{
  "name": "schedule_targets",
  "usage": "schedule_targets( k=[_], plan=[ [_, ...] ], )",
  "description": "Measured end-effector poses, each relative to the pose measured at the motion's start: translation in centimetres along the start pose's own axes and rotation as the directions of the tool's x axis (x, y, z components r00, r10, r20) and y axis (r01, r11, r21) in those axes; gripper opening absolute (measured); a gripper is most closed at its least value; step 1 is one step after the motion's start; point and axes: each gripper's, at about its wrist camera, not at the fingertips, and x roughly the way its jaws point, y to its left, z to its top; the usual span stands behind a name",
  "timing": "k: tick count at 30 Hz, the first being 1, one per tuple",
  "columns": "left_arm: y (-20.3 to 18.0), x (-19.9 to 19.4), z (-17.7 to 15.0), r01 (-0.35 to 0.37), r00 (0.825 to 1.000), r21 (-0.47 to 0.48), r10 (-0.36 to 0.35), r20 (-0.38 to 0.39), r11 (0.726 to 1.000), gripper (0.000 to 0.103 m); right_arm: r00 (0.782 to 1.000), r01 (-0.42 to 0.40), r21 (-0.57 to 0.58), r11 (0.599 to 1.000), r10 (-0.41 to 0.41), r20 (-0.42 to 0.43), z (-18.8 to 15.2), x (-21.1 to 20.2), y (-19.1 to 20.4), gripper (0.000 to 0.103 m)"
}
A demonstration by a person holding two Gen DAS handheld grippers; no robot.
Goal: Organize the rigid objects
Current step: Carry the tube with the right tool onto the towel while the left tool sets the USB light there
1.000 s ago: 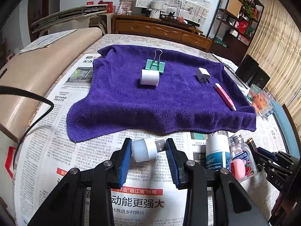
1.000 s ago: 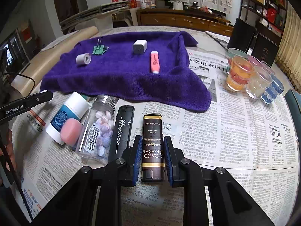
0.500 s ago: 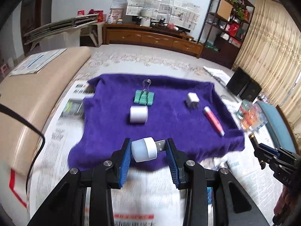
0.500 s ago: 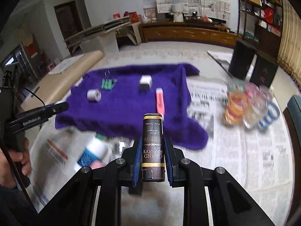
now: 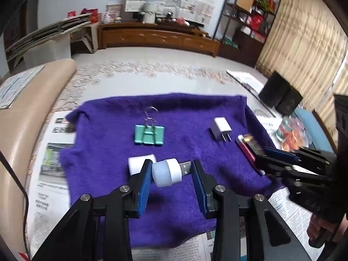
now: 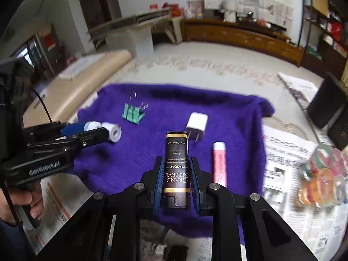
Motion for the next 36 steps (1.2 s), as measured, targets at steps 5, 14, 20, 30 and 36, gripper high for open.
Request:
schedule_targets(
  k=[5, 14, 20, 30, 36],
  plan=[
    [0.1, 0.9, -1.2, -0.009, 0.999, 0.019, 0.01, -0.042, 1.0, 0.035, 0.998, -0.002, -0.029, 1.0, 0.0, -0.056, -0.1, 2.3, 0.4, 0.023],
    [1.7, 1.4, -1.8, -0.053, 0.995, 0.026, 0.055, -0.084, 0.998, 0.035, 0.996, 0.041, -0.031, 0.999, -0.043, -0.08, -1.2, 3.6, 0.0, 0.023],
    [1.8, 2.6, -2.3, -0.098, 0.988, 0.053, 0.103, -0.112, 0.994, 0.035, 0.995, 0.05, -0.034, 0.998, -0.053, -0.086, -1.5, 3.8, -0.3, 0.023],
    [1.0, 2.8, -2.5, -0.134, 0.982, 0.123, 0.148, -0.119, 0.983, 0.036, 0.995, 0.048, -0.077, 0.996, -0.054, -0.089, -1.6, 3.9, -0.1, 0.024],
    [1.9, 2.4, -2.7, -0.11, 0.986, 0.073, 0.118, -0.116, 0.991, 0.067, 0.997, 0.006, -0.05, 0.999, -0.01, -0.079, -1.6, 3.6, -0.8, 0.028]
  ],
)
